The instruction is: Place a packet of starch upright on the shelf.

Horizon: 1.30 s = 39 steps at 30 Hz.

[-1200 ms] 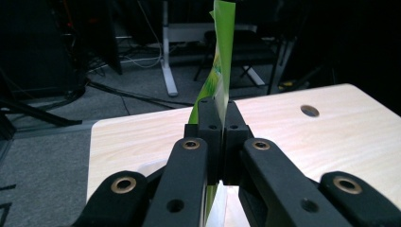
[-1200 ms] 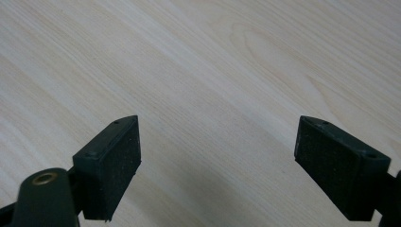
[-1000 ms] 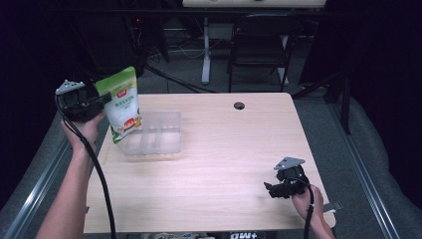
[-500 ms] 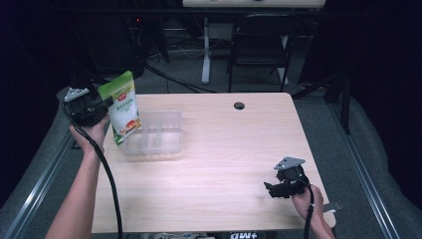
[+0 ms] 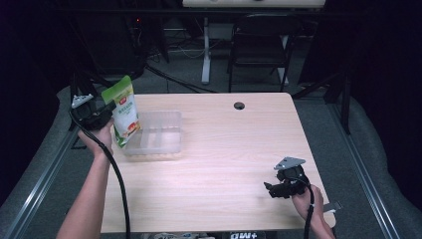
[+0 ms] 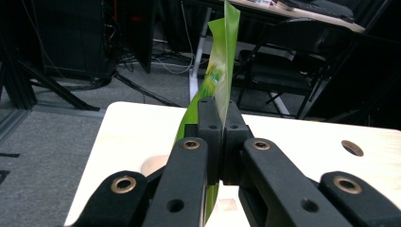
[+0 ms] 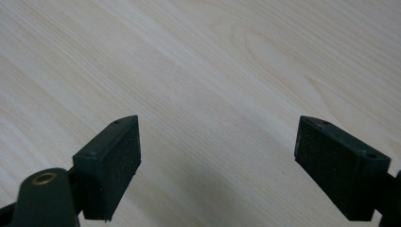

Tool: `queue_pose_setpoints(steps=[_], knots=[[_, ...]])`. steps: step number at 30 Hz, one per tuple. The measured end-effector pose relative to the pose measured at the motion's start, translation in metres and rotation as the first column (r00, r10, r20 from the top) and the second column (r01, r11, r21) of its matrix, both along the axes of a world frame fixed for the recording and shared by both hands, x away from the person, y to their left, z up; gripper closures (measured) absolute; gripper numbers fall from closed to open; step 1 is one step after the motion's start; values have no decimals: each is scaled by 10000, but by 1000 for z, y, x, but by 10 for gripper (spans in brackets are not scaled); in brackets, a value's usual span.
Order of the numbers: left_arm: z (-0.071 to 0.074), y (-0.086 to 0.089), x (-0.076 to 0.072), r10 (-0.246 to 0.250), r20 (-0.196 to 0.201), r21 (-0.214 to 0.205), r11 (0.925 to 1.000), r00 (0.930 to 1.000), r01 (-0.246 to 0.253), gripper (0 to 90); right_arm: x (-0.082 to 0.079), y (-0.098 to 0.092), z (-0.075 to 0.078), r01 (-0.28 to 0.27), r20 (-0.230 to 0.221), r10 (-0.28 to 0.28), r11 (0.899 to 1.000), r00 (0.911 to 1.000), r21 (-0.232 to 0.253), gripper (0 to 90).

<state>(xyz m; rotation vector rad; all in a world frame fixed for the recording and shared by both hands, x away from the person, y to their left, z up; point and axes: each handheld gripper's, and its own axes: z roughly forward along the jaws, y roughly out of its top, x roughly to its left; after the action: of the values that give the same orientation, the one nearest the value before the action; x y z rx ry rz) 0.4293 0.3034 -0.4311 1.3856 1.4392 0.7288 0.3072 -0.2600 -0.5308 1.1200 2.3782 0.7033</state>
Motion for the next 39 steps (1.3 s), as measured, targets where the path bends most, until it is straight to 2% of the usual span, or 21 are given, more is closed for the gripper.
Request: queue_pose_setpoints(steps=[7,9,10,15,20,21,22,23,25,27,29,32,34,36,37,39], knots=[[-7,-3,3,154,114,-377,9992,9998,-150,899,0,0,0,15,-2,-15,10000,10000,41,148],[-9,-3,5,155,98,-800,9967,9998,-147,899,0,0,-1,6,26,-6,10000,10000,67,148],[-10,-3,5,203,78,-884,9959,9998,-195,899,0,0,-1,17,39,-17,10000,10000,71,148],[-17,-3,7,218,-28,-1016,9946,9998,-219,899,0,0,0,-6,13,6,10000,10000,22,148],[-21,-3,9,130,-355,-614,9980,9993,-152,896,0,1,-1,-47,42,47,10000,10000,45,148],[-22,-3,8,85,-419,-323,9994,9991,-98,896,0,1,-1,-47,38,47,10000,10000,43,148],[-22,-3,8,85,-419,-323,9994,9991,-98,895,0,0,0,-80,8,80,10000,10000,2,148],[-20,-4,9,-30,-524,73,10000,9986,34,894,0,0,0,-78,3,78,10000,10000,4,148],[-19,-6,10,-183,-712,374,9991,9973,210,874,0,0,-1,-81,-1,81,10000,10000,-1,148],[-17,-7,12,-302,-836,698,9969,9960,361,809,0,1,-1,-76,21,76,10000,10000,64,148],[-16,-8,16,-424,-1113,1108,9923,9929,548,698,0,1,-1,-97,-16,97,9999,10000,35,148],[-17,-10,23,-605,-1748,1407,9863,9827,857,551,0,1,-1,-102,-24,102,9999,9999,3,148],[-20,-11,29,-558,-2115,1726,9805,9758,935,503,0,1,-1,-97,-40,97,10000,9999,-12,148],[-23,-11,34,-539,-2394,1787,9789,9694,985,495,0,1,-1,-106,-58,106,9999,9999,2,148],[-24,-10,36,-466,-2439,1808,9792,9687,926,508,0,1,-1,-110,-63,110,9999,9999,0,148],[-26,-10,38,-421,-2456,1811,9795,9685,885,613,0,1,-1,-123,-75,123,9999,9999,-31,148]])
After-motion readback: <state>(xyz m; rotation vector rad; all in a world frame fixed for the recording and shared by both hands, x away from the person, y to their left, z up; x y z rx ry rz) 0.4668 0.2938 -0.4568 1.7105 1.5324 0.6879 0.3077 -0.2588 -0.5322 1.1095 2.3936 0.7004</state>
